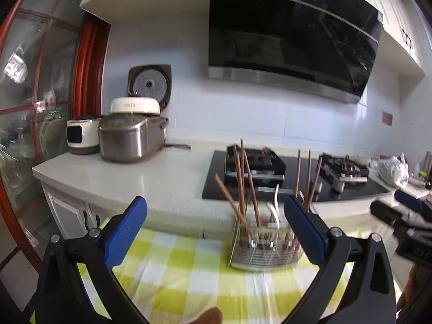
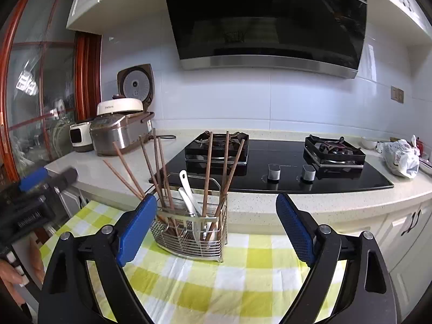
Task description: Organize utensils
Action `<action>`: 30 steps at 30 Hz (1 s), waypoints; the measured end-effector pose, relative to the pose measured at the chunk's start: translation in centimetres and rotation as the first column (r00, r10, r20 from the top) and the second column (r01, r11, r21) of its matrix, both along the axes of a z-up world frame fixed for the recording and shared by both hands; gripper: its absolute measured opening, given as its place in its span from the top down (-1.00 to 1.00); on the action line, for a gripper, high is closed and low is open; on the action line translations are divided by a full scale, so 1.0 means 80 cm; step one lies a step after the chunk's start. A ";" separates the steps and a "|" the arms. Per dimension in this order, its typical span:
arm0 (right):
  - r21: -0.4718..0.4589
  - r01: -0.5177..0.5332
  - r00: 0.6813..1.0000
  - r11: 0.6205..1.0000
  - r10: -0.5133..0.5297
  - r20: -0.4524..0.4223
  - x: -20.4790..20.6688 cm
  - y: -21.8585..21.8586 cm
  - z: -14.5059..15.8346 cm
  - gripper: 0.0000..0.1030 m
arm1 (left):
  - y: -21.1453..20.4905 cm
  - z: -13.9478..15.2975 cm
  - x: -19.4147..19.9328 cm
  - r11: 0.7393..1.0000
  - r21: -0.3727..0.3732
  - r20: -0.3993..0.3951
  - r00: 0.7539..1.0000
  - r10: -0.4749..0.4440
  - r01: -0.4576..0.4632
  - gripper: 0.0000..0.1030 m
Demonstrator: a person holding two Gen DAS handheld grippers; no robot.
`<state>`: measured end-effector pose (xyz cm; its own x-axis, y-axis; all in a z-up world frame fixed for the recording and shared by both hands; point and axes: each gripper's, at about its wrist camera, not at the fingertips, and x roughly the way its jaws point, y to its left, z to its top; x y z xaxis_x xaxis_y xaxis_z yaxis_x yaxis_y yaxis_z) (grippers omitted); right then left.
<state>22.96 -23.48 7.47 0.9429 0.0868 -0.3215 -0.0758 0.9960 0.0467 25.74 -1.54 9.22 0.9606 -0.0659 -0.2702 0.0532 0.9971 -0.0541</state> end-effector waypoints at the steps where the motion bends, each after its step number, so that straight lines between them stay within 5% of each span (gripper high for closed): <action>1: 0.001 0.001 1.000 1.000 -0.001 0.002 -0.006 0.001 -0.002 -0.63 | 0.000 -0.005 -0.005 1.000 0.023 -0.003 1.000 -0.004 0.004 -0.91; 7: -0.016 -0.007 1.000 1.000 0.007 -0.026 -0.025 0.015 -0.018 -0.63 | -0.011 -0.025 -0.027 0.994 0.103 0.012 0.999 -0.034 0.033 -0.91; 18: 0.014 0.010 0.995 1.000 -0.009 -0.096 0.006 0.010 -0.034 -0.63 | -0.019 -0.034 0.000 0.997 0.032 -0.058 0.996 -0.069 0.071 -0.91; 30: -0.026 0.034 0.996 0.999 -0.036 -0.082 -0.002 0.011 -0.021 -0.63 | -0.029 -0.025 -0.001 0.996 0.050 -0.052 0.996 -0.071 0.073 -0.91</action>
<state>22.84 -22.58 5.79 0.9156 0.0448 -0.3995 -0.0374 0.9990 0.0264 25.66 -3.84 7.22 0.9388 -0.1189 -0.3232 0.1233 0.9923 -0.0068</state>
